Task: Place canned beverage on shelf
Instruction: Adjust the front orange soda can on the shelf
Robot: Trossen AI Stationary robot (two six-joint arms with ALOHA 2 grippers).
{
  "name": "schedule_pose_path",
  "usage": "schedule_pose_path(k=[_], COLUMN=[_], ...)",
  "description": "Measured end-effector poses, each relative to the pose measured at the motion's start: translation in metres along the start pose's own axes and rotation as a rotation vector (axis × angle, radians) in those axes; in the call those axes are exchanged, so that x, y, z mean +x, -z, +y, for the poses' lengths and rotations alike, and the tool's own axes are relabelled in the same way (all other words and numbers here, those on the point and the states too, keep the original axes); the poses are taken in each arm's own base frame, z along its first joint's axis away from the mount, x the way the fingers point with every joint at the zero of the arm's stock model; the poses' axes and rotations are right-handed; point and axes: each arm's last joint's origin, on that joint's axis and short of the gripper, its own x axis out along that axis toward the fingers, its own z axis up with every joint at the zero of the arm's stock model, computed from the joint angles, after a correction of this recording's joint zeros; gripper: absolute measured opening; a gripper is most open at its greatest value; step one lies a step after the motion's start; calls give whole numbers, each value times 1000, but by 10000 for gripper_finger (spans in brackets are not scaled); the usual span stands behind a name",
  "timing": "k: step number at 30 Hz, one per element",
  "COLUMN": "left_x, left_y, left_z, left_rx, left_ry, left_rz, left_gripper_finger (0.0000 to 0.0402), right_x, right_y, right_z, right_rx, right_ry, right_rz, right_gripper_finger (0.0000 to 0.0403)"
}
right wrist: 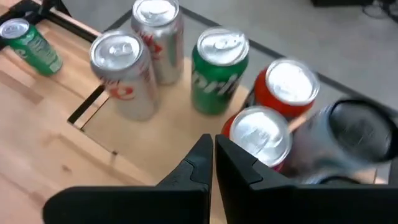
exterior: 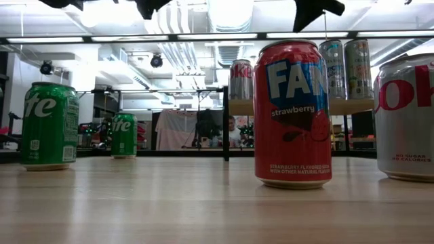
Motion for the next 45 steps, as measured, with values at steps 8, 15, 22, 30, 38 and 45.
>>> schedule_pose_path(k=[8,15,22,30,38,45], left_x=[-19,-37,-40,-34,-29,-29], left_y=[10,1,-1,-2,-3,-3], left_z=[-12,-12,-12,-12,-12,-12], left_rx=[48,26,37,78,101,111], left_ry=[51,48,46,45,45,45], left_rz=[-3,-66,-77,-74,-69,-68], left_gripper_finger=[291,291,291,291,291,291], right_x=[4,28,39,46,65,70], right_y=[13,6,-3,-12,-16,-20], right_z=[11,33,43,52,49,43], right_rx=[116,92,7,3,9,4], right_ry=[46,50,217,271,322,366], right_rz=[84,93,148,201,233,220], right_gripper_finger=[9,9,9,9,9,9])
